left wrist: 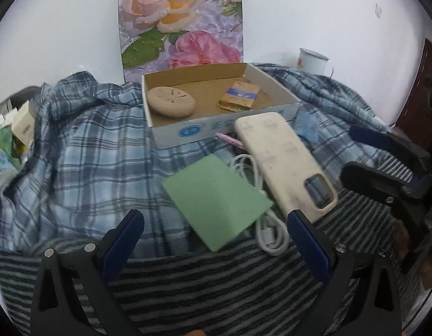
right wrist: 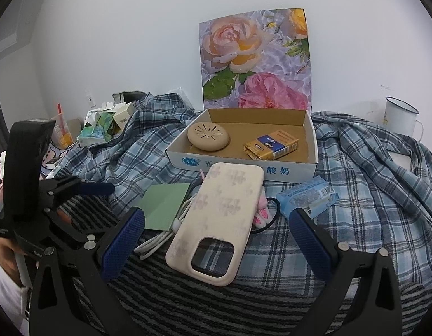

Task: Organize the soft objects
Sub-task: 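Grasp the green card with the left gripper and lift it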

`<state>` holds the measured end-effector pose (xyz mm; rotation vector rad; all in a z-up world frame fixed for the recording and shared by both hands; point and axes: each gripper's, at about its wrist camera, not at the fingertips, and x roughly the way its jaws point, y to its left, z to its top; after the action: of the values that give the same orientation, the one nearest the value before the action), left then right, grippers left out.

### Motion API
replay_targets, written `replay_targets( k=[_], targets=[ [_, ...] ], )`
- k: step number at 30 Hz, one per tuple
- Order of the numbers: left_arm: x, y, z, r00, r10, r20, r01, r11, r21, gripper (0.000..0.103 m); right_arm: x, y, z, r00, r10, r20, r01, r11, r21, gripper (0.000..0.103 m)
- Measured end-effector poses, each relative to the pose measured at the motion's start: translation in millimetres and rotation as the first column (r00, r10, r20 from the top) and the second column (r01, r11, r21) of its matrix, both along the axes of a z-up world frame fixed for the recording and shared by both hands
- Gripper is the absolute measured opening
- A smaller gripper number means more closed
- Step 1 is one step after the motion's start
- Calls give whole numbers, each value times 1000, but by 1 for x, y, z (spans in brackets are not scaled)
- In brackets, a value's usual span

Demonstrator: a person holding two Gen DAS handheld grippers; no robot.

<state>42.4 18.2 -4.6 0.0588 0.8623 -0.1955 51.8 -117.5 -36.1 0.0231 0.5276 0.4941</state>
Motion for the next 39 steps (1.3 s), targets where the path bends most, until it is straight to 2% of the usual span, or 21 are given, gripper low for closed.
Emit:
replay_targets(
  k=[3, 7, 13, 17, 20, 26, 34, 39],
  targets=[
    [9, 4, -4, 999, 6, -39, -6, 1000, -13, 103, -1, -1, 0, 1000, 0, 3, 0, 1000, 8, 103],
    [24, 12, -9, 994, 41, -103, -53, 992, -118, 103, 0, -3, 0, 1000, 0, -1, 0, 1000, 22, 103],
    [45, 6, -17, 987, 84, -136, -102, 987, -127, 103, 0, -6, 0, 1000, 0, -7, 0, 999, 42, 103],
    [53, -1, -30, 983, 87, -164, -100, 992, -72, 103, 1, -15, -1, 1000, -6, -16, 7, 996, 91, 103],
    [53, 2, -33, 982, 72, -172, -90, 991, -99, 95, 1, -24, -1, 1000, -21, -23, 24, 991, 129, 103],
    [49, 7, -31, 987, 53, -153, -75, 987, -145, 83, 1, -25, -1, 1000, -20, -24, 23, 990, 140, 103],
    [40, 13, -14, 993, 37, -109, -57, 980, -191, 80, 2, -25, -1, 999, -20, -24, 23, 990, 139, 103],
    [31, 20, 4, 998, 51, -30, -56, 978, -202, 80, 2, -25, -2, 1000, -20, -25, 23, 990, 140, 103]
  ],
)
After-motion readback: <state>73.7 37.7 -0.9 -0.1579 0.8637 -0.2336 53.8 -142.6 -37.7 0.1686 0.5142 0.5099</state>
